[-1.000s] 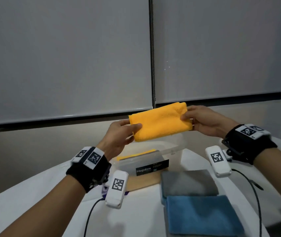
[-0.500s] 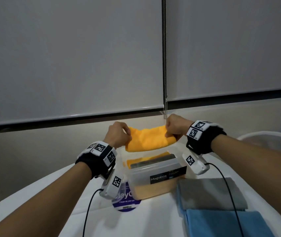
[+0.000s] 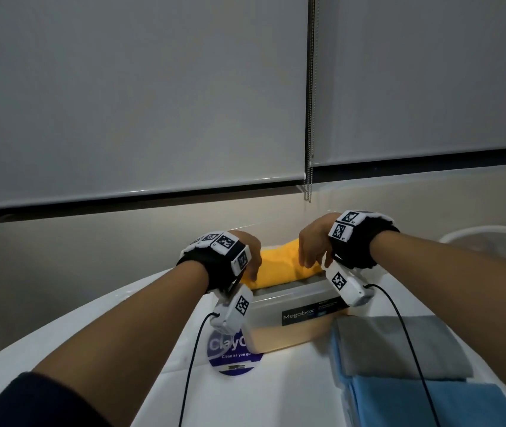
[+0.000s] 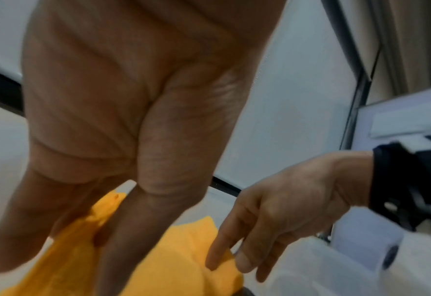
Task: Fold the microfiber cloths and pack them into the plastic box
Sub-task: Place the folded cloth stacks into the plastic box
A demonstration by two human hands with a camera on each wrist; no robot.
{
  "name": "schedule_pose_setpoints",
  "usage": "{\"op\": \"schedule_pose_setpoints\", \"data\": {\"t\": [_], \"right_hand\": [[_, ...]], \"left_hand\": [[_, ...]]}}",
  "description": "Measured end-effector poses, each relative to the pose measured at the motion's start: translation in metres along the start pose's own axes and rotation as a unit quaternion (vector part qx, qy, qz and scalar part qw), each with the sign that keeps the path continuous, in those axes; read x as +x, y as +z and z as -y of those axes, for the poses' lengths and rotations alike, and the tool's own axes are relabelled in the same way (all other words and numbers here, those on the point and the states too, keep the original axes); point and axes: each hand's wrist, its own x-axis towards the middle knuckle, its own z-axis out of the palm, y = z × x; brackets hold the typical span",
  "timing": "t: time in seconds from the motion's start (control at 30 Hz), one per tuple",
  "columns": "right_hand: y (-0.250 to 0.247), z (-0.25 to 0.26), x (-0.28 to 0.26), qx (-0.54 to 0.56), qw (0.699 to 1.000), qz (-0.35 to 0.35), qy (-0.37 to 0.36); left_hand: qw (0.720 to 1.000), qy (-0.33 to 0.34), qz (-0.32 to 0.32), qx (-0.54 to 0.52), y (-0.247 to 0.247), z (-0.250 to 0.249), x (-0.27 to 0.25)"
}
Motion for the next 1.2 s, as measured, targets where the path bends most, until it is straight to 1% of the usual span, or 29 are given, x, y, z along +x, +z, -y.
{"op": "schedule_pose_setpoints", "data": {"t": [0.07, 0.13, 0.17, 0.23, 0.27, 0.33, 0.4, 0.43, 0.53, 0.57, 0.67, 0.77, 0.83, 0.9, 1.0, 1.07, 1.2], "right_hand": [[0.000, 0.004, -0.010, -0.040, 0.999, -0.004, -0.004], [-0.003, 0.009, -0.027, -0.075, 0.997, -0.010, -0.010], [-0.005, 0.010, -0.031, -0.076, 0.997, -0.009, -0.009], [-0.008, 0.008, -0.029, -0.045, 0.999, -0.008, -0.021], [-0.007, 0.008, -0.027, -0.020, 0.999, -0.003, -0.029], [-0.002, 0.008, -0.028, 0.005, 0.999, 0.025, -0.040], [0.007, 0.005, -0.026, -0.008, 0.997, 0.054, -0.047], [0.010, 0.004, -0.025, -0.010, 0.997, 0.054, -0.048], [0.010, 0.000, -0.028, 0.041, 0.997, 0.042, -0.048], [0.006, -0.002, -0.033, 0.059, 0.996, 0.045, -0.049], [-0.010, -0.011, -0.058, 0.136, 0.988, 0.016, -0.071], [-0.018, -0.023, -0.092, 0.216, 0.970, -0.027, -0.110], [-0.018, -0.034, -0.118, 0.248, 0.958, -0.049, -0.136], [-0.016, -0.047, -0.148, 0.273, 0.947, -0.068, -0.158], [0.000, -0.073, -0.186, 0.307, 0.931, -0.083, -0.178], [0.020, -0.094, -0.202, 0.312, 0.931, -0.082, -0.169], [0.076, -0.131, -0.201, 0.297, 0.948, -0.068, -0.096]], "left_hand": [[0.999, -0.003, 0.025, 0.027, -0.002, 0.001, 0.003], [0.998, 0.007, 0.031, 0.049, -0.007, 0.001, 0.002], [0.998, 0.012, 0.026, 0.056, -0.010, -0.001, 0.000], [0.999, 0.019, 0.006, 0.044, -0.012, -0.003, 0.000], [0.999, 0.019, 0.018, 0.028, -0.011, -0.002, 0.000], [0.996, 0.029, 0.081, 0.011, -0.004, -0.001, 0.001], [0.990, 0.036, 0.136, 0.010, 0.004, -0.001, 0.003], [0.989, 0.039, 0.145, 0.011, 0.006, -0.003, 0.002], [0.994, 0.050, 0.100, -0.011, -0.004, -0.009, -0.012], [0.994, 0.051, 0.094, -0.025, -0.010, -0.011, -0.017], [0.990, 0.060, 0.071, -0.107, -0.030, -0.018, -0.028], [0.976, 0.084, 0.019, -0.198, -0.044, -0.031, -0.046], [0.964, 0.109, -0.026, -0.240, -0.051, -0.046, -0.059], [0.953, 0.128, -0.072, -0.265, -0.055, -0.065, -0.074], [0.940, 0.155, -0.137, -0.271, -0.051, -0.098, -0.094], [0.933, 0.181, -0.144, -0.277, -0.039, -0.121, -0.106], [0.938, 0.200, -0.107, -0.263, 0.013, -0.155, -0.114]]}}
